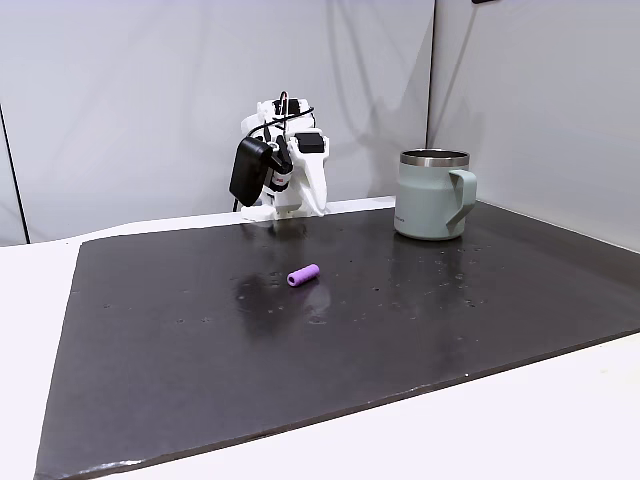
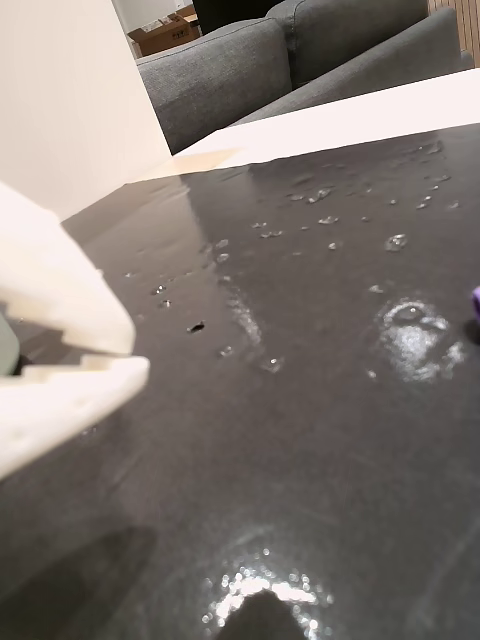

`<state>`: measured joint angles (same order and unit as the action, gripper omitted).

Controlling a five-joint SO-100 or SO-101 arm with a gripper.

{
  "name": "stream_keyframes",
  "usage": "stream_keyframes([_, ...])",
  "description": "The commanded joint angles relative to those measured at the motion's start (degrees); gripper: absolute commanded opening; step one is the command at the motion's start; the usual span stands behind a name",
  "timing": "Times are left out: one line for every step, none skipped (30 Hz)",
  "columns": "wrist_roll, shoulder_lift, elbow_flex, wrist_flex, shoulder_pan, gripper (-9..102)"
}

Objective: Grasp a pengrip and put it in the cup.

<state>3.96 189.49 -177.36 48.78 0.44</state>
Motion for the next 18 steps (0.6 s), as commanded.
stream_keyframes([0.35,0.62,0.44,-2.72,-1.14,0])
stream_keyframes([0.35,0.62,0.44,-2.72,-1.14,0])
stream_keyframes([0.35,0.62,0.44,-2.72,-1.14,0])
stream_keyframes([0.35,0.62,0.44,-2.72,-1.14,0])
stream_keyframes([0.35,0.62,0.44,-2.72,-1.14,0])
stream_keyframes([0.35,0.62,0.44,-2.72,-1.14,0])
stream_keyframes([0.35,0.62,0.44,-2.81,-1.14,0])
stream_keyframes([0.35,0.62,0.44,-2.81,-1.14,0])
stream_keyframes([0.35,0.62,0.44,-2.81,-1.14,0])
stream_keyframes([0.62,0.62,0.62,-2.72,-1.05,0])
stream_keyframes([0.97,0.62,1.32,-2.11,-0.53,0])
stream_keyframes([2.29,0.62,2.55,-1.32,0.18,0])
stream_keyframes([3.08,0.62,4.04,-0.53,0.62,0])
stream_keyframes([4.13,0.70,5.62,0.62,0.79,0])
stream_keyframes([5.01,0.70,7.38,2.02,0.79,0])
stream_keyframes([5.80,0.62,9.23,3.25,0.79,0])
stream_keyframes([6.24,0.26,11.07,4.13,0.79,0])
stream_keyframes([6.59,-0.88,13.18,4.57,0.79,0])
